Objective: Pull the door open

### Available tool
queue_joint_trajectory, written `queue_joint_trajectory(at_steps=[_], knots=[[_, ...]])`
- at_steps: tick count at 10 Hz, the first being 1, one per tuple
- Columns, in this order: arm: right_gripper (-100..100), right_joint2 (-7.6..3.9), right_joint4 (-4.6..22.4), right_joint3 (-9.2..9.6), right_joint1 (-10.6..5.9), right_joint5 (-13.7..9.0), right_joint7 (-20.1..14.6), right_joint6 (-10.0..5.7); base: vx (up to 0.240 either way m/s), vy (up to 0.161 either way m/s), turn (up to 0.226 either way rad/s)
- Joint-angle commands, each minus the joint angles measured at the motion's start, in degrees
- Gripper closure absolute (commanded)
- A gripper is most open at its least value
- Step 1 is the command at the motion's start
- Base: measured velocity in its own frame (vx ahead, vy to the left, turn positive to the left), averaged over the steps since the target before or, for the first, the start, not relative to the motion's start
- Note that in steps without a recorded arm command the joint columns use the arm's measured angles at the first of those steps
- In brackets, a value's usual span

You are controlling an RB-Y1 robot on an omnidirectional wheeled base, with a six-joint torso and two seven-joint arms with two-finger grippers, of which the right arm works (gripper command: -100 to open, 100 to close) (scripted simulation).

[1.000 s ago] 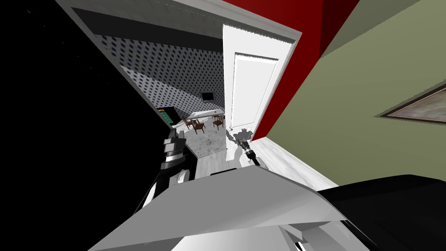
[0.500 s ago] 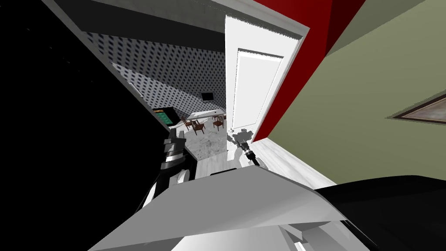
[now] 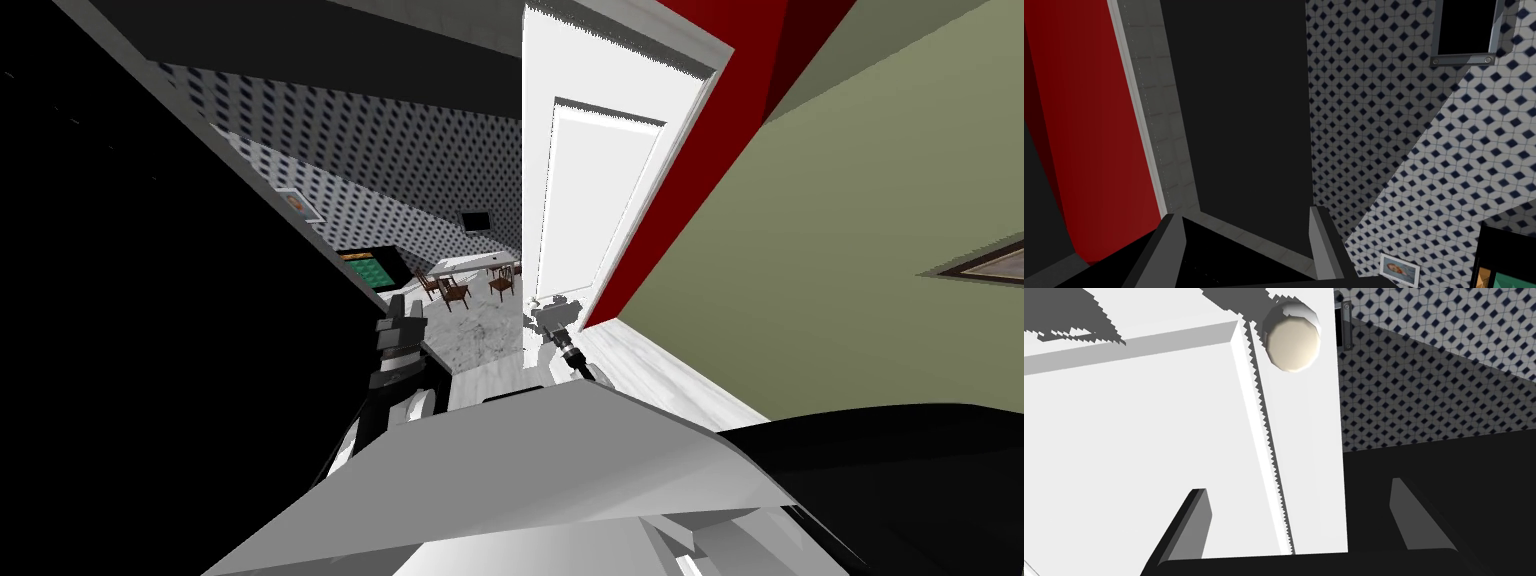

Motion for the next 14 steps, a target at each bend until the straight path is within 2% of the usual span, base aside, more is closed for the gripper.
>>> queue_joint_trajectory(at_steps=[1,5,6,7,8,9,13,14], knots=[[-100,-0.07,1.8,-0.18,-0.72,0.4,1.5,-0.31,0.119,0.027,-0.004],[-100,-0.34,6.5,-0.63,-2.42,1.5,4.9,-1.18,0.14,0.033,-0.006],[-100,-0.37,7.1,-0.68,-2.63,1.6,5.3,-1.29,0.103,0.021,-0.004],[-100,-0.27,6.1,-0.57,-2.19,1.5,4.8,-0.97,0.041,0.009,0.0],[-100,-1.26,7.0,-1.49,-1.85,0.9,4.6,-1.68,0.101,0.073,0.178],[-100,-1.56,7.2,-1.77,-1.73,0.8,4.5,-1.89,0.177,0.11,0.133],[-100,-4.41,9.3,-4.39,-0.65,-1.0,3.4,-3.78,0.195,0.048,0.164],[-100,-4.41,9.2,-4.39,-0.65,-1.0,3.4,-3.78,0.129,0.041,0.023]])
